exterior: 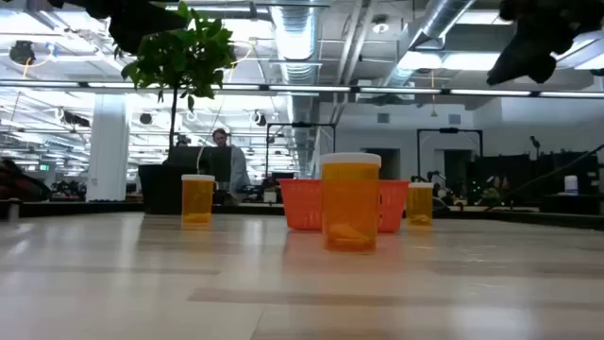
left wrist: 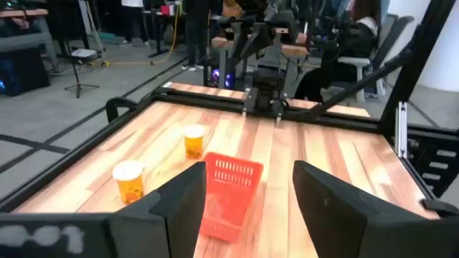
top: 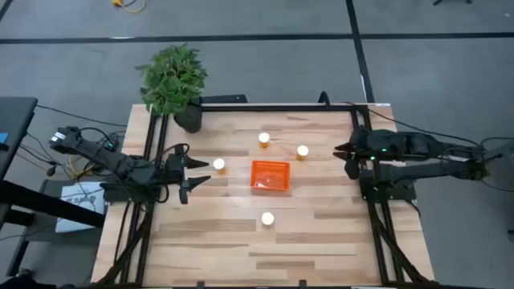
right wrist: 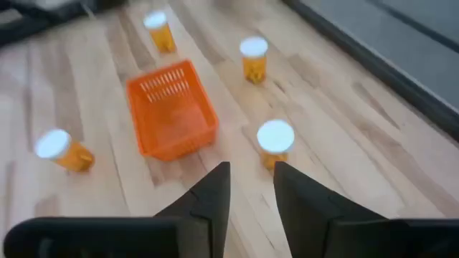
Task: Pick and place pill bottles into a basket
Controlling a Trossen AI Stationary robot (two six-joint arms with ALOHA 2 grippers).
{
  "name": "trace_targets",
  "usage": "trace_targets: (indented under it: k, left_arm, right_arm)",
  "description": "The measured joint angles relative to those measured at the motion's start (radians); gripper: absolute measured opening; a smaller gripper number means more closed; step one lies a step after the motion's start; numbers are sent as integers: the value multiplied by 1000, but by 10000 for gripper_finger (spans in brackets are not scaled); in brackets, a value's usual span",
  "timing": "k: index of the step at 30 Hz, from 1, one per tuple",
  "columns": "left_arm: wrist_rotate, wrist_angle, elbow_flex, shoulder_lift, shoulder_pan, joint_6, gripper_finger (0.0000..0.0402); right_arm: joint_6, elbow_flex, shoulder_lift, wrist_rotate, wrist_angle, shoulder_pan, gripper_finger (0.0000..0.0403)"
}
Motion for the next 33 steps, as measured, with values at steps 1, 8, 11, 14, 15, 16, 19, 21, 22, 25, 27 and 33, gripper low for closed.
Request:
trace_targets:
  k: [1, 8, 11, 14, 15, 16, 19, 21, 22, 25, 27, 33]
  left_arm:
    - [6, -7, 0, 0, 0, -1, 199]
    - [4, -33, 0, 0, 1, 0, 199]
    - [2, -33, 0, 0, 1, 0, 199]
    - [2, -32, 0, 0, 1, 1, 199]
    - [2, -33, 0, 0, 1, 1, 199]
    - [2, -33, 0, 0, 1, 2, 199]
    - [2, -33, 0, 0, 1, 4, 199]
    - [1, -33, 0, 0, 1, 5, 199]
    - [1, -33, 0, 0, 1, 5, 199]
    - [1, -33, 0, 0, 1, 5, 199]
    - [0, -32, 0, 0, 0, 5, 199]
    - [17, -37, 0, 0, 0, 5, 199]
  right_arm:
    - [0, 0, 21, 0, 0, 0, 102]
    - [-28, 0, 107, 2, 1, 0, 102]
    - [-43, 2, 144, 9, 11, 0, 102]
    - [-68, 2, 184, 12, 18, 0, 102]
    - [-68, 2, 195, 13, 30, 0, 102]
    - [-68, 2, 206, 14, 45, 0, 102]
    - [-47, 2, 247, 7, 87, 0, 102]
    - [0, 2, 279, 6, 112, 0, 102]
    - [29, 2, 295, 4, 113, 0, 102]
    - [58, 2, 355, -7, 105, 0, 102]
    - [53, 2, 394, -17, 79, 0, 105]
    - [-17, 80, 508, -54, 43, -9, 152]
